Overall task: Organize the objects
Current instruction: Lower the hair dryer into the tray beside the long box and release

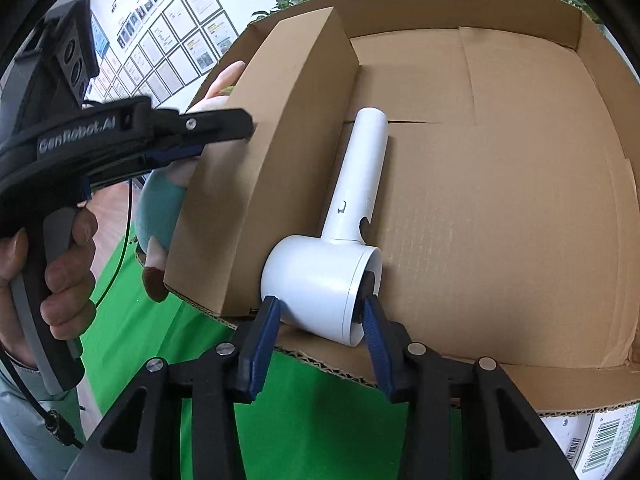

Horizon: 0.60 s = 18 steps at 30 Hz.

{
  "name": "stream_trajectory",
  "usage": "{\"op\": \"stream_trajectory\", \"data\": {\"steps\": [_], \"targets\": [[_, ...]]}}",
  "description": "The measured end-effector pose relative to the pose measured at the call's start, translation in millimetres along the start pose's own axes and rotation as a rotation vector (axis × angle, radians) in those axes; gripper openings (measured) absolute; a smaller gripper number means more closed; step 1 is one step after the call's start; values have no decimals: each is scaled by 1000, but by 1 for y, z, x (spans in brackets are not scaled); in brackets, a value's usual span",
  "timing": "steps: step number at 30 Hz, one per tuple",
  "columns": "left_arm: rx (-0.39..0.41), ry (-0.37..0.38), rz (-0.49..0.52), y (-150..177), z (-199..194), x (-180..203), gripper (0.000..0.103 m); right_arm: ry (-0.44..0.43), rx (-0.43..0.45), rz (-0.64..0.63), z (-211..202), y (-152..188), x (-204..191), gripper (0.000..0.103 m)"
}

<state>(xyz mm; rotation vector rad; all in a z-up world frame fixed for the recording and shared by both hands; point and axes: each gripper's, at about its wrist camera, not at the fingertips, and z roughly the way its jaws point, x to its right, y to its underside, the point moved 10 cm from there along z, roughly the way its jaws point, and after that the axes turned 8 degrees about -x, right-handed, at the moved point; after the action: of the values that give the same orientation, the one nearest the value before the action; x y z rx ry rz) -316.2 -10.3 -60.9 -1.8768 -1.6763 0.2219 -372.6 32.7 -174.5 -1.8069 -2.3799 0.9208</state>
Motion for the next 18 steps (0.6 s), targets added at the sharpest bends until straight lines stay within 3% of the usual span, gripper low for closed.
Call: {"op": "stream_trajectory", "data": {"steps": [2,4,6,7,9,10,11,13,15,16,17,18], "targets": [[9,-23,14,2,-4,2,36,40,27,-8,-16,10,-8,45],[46,-41,30,2,-16,6,36,82,68,-19,-45,23,-4,79],[112,-100,64,1,-33,11,36,125,137,-35,-62,25,-5,97],[164,-135,92,1,-46,17,37,154,171,-47,-72,27,-6,99],[273,-183,129,3,-73,30,58,221,227,-66,-89,31,-6,103],[337,-197,131,4,-87,35,85,252,258,-73,-106,41,7,103],[395,-208,124,7,-99,39,95,272,277,-76,-113,42,7,103],[465,-217,119,12,-115,47,96,296,317,-78,-148,67,1,103],[482,-205,122,16,-123,55,97,311,355,-70,-159,65,2,103],[492,-207,118,18,-127,58,97,314,368,-61,-181,85,3,103],[497,-215,115,18,-129,59,97,315,380,-52,-174,65,-1,103],[502,-226,111,18,-131,61,97,315,394,-48,-182,67,-2,102]]}}
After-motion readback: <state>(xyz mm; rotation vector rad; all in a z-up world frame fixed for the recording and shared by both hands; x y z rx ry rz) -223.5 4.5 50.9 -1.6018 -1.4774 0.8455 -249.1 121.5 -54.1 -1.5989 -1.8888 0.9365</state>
